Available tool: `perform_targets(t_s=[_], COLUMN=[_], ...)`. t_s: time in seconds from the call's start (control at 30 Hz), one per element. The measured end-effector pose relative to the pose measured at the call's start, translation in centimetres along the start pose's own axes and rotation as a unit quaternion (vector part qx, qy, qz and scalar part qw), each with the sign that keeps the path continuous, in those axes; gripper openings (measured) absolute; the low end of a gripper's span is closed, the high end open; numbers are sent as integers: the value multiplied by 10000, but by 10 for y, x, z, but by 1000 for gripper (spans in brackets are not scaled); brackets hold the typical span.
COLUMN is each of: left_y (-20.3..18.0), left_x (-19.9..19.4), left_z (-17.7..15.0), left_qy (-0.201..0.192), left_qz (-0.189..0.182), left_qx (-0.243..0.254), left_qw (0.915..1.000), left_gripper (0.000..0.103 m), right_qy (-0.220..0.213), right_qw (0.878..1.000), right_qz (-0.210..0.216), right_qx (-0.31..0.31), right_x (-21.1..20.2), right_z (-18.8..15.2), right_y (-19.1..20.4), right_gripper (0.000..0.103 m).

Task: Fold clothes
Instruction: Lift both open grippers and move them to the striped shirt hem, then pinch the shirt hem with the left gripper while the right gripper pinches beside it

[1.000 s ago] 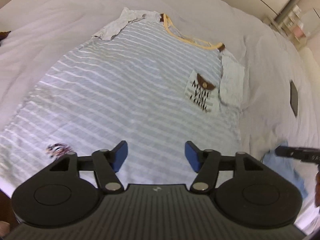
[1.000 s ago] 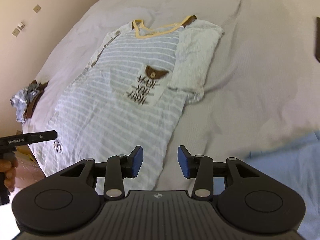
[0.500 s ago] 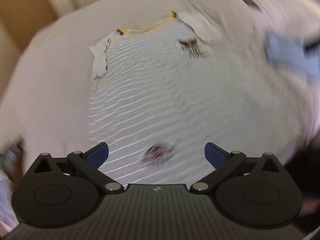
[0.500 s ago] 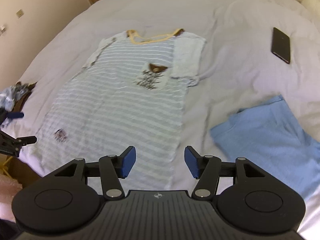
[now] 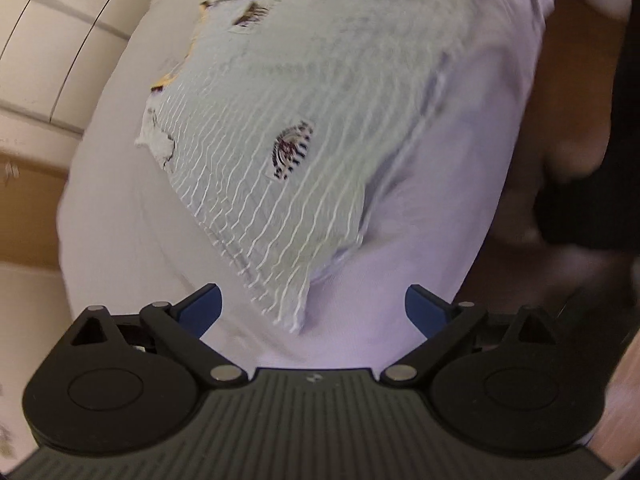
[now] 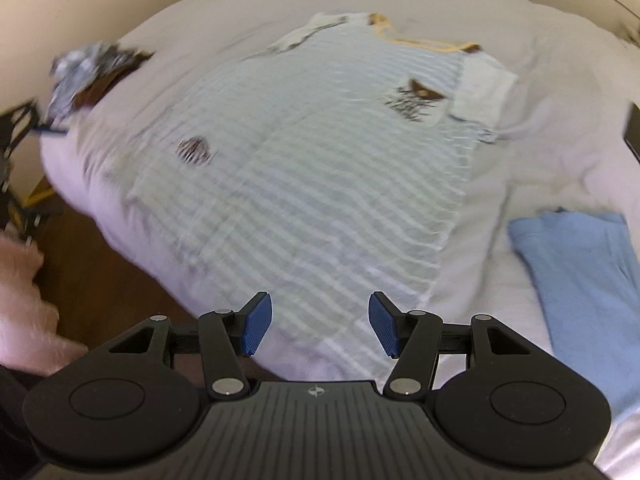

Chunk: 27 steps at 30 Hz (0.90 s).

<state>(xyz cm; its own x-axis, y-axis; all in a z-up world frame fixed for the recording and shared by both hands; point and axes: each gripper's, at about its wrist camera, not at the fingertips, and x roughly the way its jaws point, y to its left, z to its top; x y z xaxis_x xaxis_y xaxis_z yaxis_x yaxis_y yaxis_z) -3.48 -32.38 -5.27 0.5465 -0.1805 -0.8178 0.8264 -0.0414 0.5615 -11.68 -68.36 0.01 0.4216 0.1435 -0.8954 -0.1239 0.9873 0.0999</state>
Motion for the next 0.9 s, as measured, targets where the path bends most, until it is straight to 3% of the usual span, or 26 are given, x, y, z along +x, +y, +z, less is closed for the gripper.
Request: perform_targets(t_s=[0.1,0.3,0.37,0.47,0.53,0.6,0.67,0.77,0.9], left_y=[-4,5,8,10,13,25,45,80,105], left_x=[19,69,85,100,105,106,106,107,104], left_z=[-5,-12,-15,-19,-21,-23,-25,-27,-26], left_qy=[116,100,77,-102,-269,-419,-526,-571,-723], left_qz=[93,4,-11,-119,-268,-543,-781,-1061,-1323], left_qx=[264,252,419,847,1066,868,338,-542,-858], left_qw=[9995,9996,9991,9963,9936,9939,9950,9912,9848], left_gripper=[86,74,65,62,51,25,9,4,3], right_qy=[115,274,320,388,433,446,423,339,188], right_qw=[9997,9989,9989,9986,9983,9975,9961,9921,9849], right_qz=[6,-93,-184,-302,-359,-431,-538,-743,-844], right_qx=[-200,-379,-300,-207,-181,-341,-550,-949,-1502], right_x=[9,24,28,37,44,54,63,77,96], right_z=[-9,-13,-13,-11,-9,-8,-6,-7,-9], right_y=[18,39,42,47,51,58,67,82,108], right_gripper=[57,57,57,57,57,57,57,57,64])
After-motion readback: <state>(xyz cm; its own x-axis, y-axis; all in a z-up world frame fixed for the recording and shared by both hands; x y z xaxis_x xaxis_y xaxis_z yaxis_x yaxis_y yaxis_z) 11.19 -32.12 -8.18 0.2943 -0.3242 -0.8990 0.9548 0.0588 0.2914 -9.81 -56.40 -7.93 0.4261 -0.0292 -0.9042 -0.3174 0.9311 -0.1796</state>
